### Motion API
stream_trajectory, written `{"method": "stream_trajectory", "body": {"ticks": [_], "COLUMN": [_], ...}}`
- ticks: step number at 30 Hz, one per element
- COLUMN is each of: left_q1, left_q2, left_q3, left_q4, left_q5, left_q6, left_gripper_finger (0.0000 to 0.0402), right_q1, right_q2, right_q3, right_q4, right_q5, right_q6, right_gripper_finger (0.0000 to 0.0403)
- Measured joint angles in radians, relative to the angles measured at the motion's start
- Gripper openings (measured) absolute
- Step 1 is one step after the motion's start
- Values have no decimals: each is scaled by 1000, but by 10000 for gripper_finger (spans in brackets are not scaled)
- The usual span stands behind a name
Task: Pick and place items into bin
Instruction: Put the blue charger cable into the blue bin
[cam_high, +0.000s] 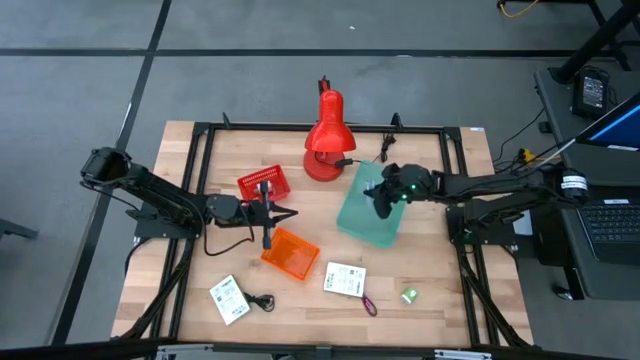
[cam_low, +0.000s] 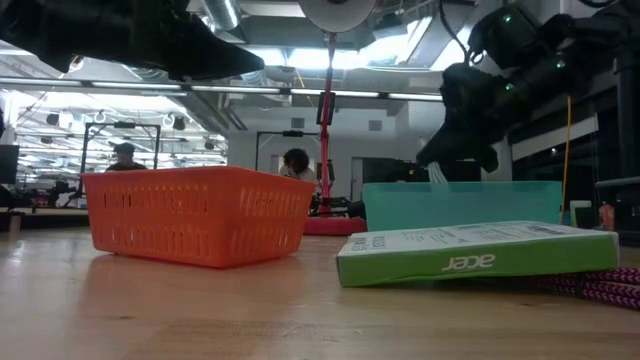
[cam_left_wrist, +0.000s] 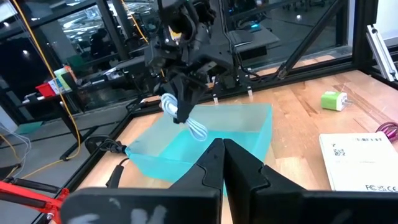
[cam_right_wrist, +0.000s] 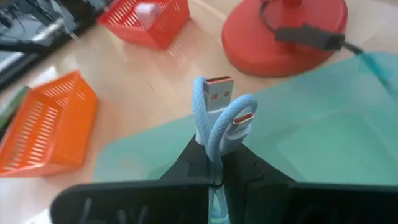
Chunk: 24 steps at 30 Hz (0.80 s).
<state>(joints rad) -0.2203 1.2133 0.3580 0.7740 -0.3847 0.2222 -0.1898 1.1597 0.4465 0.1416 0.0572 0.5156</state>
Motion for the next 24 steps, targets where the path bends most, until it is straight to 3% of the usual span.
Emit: {"method": "stream_trajectory", "body": {"ticks": [13,24], "left_q1": [0,0], "left_q2": [0,0], "left_q3": [0,0], "left_q4": [0,0], "left_q5": [0,0], "left_q6": [0,0], "left_gripper_finger": [2,1], "right_q1": [0,0], "right_q2": [114,138], "right_q3": [0,0], "right_q4": [-1,-3], "right_q5": [31,42], "right_q6": [2,-58], "right_gripper_finger": [6,19]}}
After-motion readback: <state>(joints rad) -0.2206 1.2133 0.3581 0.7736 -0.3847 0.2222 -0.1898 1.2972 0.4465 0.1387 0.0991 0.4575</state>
